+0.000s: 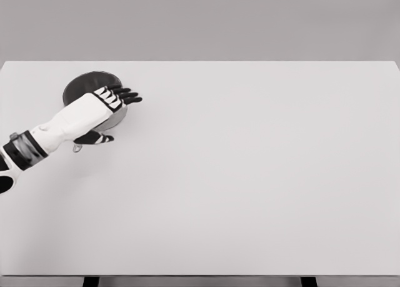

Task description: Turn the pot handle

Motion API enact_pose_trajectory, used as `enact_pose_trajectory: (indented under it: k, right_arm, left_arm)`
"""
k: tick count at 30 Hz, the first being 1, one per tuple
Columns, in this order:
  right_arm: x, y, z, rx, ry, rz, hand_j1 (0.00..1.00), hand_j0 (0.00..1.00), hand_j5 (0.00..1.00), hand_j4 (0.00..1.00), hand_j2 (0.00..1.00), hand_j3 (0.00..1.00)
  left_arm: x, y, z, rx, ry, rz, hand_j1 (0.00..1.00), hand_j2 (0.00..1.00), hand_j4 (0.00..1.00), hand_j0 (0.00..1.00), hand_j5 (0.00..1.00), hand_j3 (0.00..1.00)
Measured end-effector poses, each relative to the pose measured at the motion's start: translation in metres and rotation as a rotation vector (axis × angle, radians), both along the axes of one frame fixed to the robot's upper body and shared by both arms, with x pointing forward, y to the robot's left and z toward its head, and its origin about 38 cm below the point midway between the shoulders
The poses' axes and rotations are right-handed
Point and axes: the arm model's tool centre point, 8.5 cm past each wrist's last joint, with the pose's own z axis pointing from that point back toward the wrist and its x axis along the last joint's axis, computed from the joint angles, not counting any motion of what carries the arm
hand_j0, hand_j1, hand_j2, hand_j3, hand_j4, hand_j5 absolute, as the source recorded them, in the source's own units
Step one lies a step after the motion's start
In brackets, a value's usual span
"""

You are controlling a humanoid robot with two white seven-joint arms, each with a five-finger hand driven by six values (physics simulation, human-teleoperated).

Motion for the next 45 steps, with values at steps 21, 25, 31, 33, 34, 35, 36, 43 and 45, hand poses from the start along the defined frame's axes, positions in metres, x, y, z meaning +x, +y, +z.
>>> enact_pose_trajectory:
  k: [21,25,31,33,34,35,36,43,45]
  right_arm:
    - [0.0,0.0,0.0,0.0,0.0,0.0,1.0,1.0,1.0,1.0,1.0,1.0]
    - [0.0,0.0,0.0,0.0,0.0,0.0,1.0,1.0,1.0,1.0,1.0,1.0]
    - [0.0,0.0,0.0,0.0,0.0,0.0,1.0,1.0,1.0,1.0,1.0,1.0]
    - [0.0,0.0,0.0,0.0,0.0,0.0,1.0,1.0,1.0,1.0,1.0,1.0]
    - [0.0,0.0,0.0,0.0,0.0,0.0,1.0,1.0,1.0,1.0,1.0,1.0]
    - [0.0,0.0,0.0,0.0,0.0,0.0,1.0,1.0,1.0,1.0,1.0,1.0]
    - [0.0,0.0,0.0,0.0,0.0,0.0,1.0,1.0,1.0,1.0,1.0,1.0]
    - [0.0,0.0,0.0,0.0,0.0,0.0,1.0,1.0,1.0,1.0,1.0,1.0]
    - [0.0,0.0,0.0,0.0,0.0,0.0,1.0,1.0,1.0,1.0,1.0,1.0]
  left_arm:
    - [-0.001,0.053,-0.003,-0.018,0.008,0.154,1.0,1.0,1.0,1.0,1.0,1.0]
    - [0.0,0.065,-0.004,-0.015,0.013,0.188,1.0,1.0,1.0,1.0,1.0,1.0]
    - [0.005,0.082,-0.002,-0.007,0.014,0.238,1.0,1.0,1.0,1.0,1.0,1.0]
    - [0.006,0.087,-0.004,-0.002,0.021,0.251,1.0,1.0,1.0,1.0,1.0,1.0]
    - [0.007,0.089,-0.004,0.0,0.022,0.255,1.0,1.0,1.0,1.0,1.0,1.0]
    - [0.006,0.091,-0.005,0.004,0.025,0.26,1.0,1.0,1.0,1.0,1.0,1.0]
    - [0.006,0.094,-0.005,0.01,0.026,0.265,1.0,1.0,1.0,1.0,1.0,1.0]
    - [0.011,0.106,0.001,0.029,0.021,0.291,1.0,1.0,1.0,1.0,1.0,1.0]
    - [0.013,0.11,0.002,0.038,0.02,0.302,1.0,1.0,1.0,1.0,1.0,1.0]
